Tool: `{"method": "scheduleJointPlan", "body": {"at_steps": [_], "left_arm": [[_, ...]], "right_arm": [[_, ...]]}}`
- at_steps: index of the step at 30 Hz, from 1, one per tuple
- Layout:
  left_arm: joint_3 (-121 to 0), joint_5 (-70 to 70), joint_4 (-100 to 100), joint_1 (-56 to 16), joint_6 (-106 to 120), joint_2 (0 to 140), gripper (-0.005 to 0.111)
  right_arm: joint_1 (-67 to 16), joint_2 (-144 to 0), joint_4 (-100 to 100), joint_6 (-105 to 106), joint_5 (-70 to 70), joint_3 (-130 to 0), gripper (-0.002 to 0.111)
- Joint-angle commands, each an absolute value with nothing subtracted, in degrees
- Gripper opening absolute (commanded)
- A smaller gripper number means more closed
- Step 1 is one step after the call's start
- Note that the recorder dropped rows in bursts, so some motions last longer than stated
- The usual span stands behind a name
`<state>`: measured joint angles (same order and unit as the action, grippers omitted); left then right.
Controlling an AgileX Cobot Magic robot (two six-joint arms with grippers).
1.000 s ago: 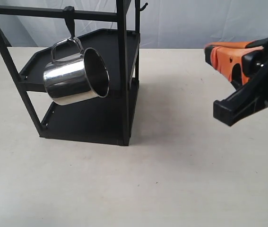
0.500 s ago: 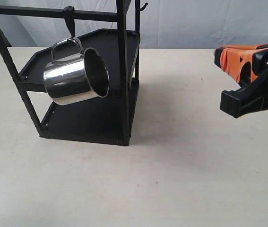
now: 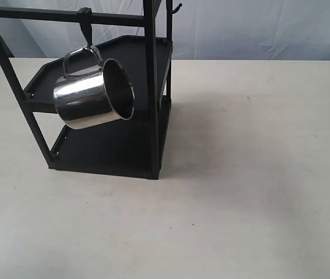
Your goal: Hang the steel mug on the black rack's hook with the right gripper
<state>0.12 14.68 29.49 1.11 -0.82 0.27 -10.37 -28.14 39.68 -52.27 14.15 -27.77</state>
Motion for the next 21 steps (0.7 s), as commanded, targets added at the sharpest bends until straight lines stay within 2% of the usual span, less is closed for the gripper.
{"method": "scheduleJointPlan", "body": {"at_steps": [1, 6, 13, 21], "left_arm": [[0.00, 13.95, 29.44, 1.04, -0.96, 0.00, 0.002], [0.00, 13.95, 29.44, 1.04, -0.96, 0.00, 0.002], [0.00, 13.95, 29.44, 1.04, -0.96, 0.00, 0.002], [0.00, 13.95, 29.44, 1.04, -0.96, 0.00, 0.002]], "right_arm": [[-2.66, -21.32, 37.85, -52.24, 17.71, -24.34, -0.001], [-3.47, -18.46, 36.52, -49.54, 21.40, -21.71, -0.001], [-4.60, -12.84, 18.97, -25.30, 20.59, -15.62, -0.001], [-4.60, -7.07, 8.76, -13.00, 20.70, -6.85, -0.001]]}}
